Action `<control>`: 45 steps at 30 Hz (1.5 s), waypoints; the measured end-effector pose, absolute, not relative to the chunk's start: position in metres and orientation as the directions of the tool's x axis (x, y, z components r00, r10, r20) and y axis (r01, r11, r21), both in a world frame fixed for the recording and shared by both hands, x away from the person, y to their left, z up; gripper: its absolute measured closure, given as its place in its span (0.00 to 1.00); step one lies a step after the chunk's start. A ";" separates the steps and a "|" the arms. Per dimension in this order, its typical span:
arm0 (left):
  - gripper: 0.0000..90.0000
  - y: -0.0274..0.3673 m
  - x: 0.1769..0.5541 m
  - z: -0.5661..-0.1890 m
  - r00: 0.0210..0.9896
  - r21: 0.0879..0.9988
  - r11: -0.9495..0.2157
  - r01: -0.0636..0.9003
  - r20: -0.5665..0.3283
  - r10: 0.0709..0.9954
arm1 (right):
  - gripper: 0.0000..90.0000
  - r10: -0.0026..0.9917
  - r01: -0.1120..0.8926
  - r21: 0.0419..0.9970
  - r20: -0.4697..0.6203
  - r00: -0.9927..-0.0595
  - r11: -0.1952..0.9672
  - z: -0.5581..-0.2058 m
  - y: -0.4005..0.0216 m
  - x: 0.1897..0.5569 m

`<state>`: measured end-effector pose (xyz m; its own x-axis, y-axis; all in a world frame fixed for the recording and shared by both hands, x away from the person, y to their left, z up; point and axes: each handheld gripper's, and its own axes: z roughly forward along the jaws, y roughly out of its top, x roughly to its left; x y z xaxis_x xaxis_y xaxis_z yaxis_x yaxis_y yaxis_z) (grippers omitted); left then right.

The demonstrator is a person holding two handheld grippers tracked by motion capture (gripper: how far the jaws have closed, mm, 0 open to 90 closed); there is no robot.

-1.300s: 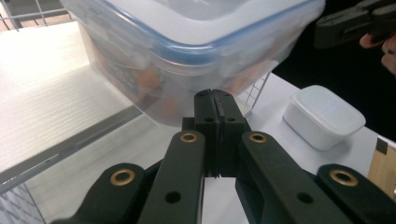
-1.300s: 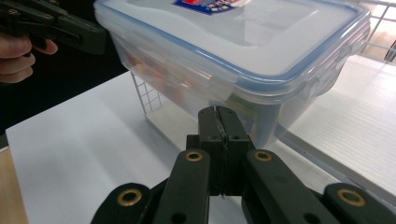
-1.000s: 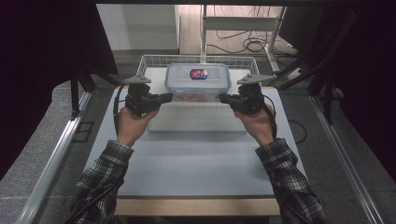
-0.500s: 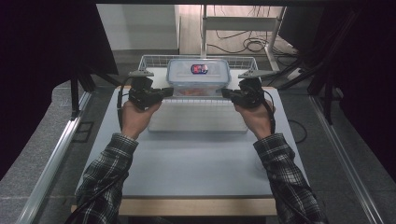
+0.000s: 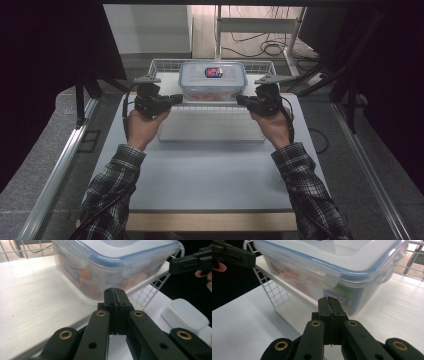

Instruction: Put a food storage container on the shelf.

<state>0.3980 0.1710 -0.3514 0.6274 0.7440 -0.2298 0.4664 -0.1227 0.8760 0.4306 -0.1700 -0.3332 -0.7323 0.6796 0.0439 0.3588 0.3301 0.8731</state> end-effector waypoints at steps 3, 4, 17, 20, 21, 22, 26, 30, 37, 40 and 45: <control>0.91 0.173 0.388 -0.353 0.634 0.880 -0.134 0.456 -0.215 0.743 | 0.92 0.668 0.350 0.877 0.046 -0.743 0.329 -0.332 -0.170 0.424; 0.88 0.174 0.385 -0.354 0.639 0.881 -0.143 0.451 -0.207 0.741 | 0.90 0.664 0.350 0.876 0.047 -0.747 0.332 -0.332 -0.170 0.421; 0.43 0.168 0.328 -0.364 0.683 0.889 -0.212 0.406 -0.141 0.717 | 0.49 0.620 0.313 0.877 0.023 -0.784 0.364 -0.341 -0.185 0.376; 0.35 0.162 0.314 -0.372 0.690 0.880 -0.256 0.400 -0.105 0.716 | 0.40 0.608 0.306 0.880 0.025 -0.794 0.364 -0.347 -0.190 0.365; 0.32 0.161 0.311 -0.374 0.691 0.878 -0.264 0.400 -0.099 0.716 | 0.35 0.607 0.298 0.881 0.017 -0.795 0.366 -0.349 -0.191 0.360; 0.30 0.160 0.307 -0.378 0.692 0.875 -0.271 0.401 -0.096 0.715 | 0.32 0.607 0.295 0.881 0.013 -0.794 0.368 -0.351 -0.193 0.357; 0.19 0.158 0.294 -0.394 0.677 0.869 -0.275 0.412 -0.090 0.730 | 0.22 0.606 0.300 0.882 0.021 -0.795 0.364 -0.362 -0.200 0.345; 0.10 0.160 0.285 -0.412 0.667 0.868 -0.260 0.423 -0.104 0.738 | 0.13 0.620 0.313 0.879 0.026 -0.785 0.360 -0.376 -0.206 0.334; 0.02 0.163 0.268 -0.444 0.657 0.865 -0.254 0.432 -0.109 0.746 | 0.06 0.645 0.347 0.879 0.061 -0.762 0.327 -0.405 -0.219 0.320; 0.01 0.167 0.261 -0.460 0.654 0.876 -0.227 0.425 -0.124 0.746 | 0.06 0.647 0.336 0.888 0.058 -0.760 0.315 -0.419 -0.223 0.312; 0.01 0.172 0.250 -0.484 0.632 0.876 -0.268 0.400 -0.052 0.774 | 0.05 0.654 0.320 0.883 0.021 -0.756 0.342 -0.442 -0.225 0.299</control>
<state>0.2504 0.1716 -0.4837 0.6315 0.7736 -0.0522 0.4005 -0.2679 0.8763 0.2986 -0.2248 -0.4424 -0.7559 0.6543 0.0205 0.3202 0.3422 0.8834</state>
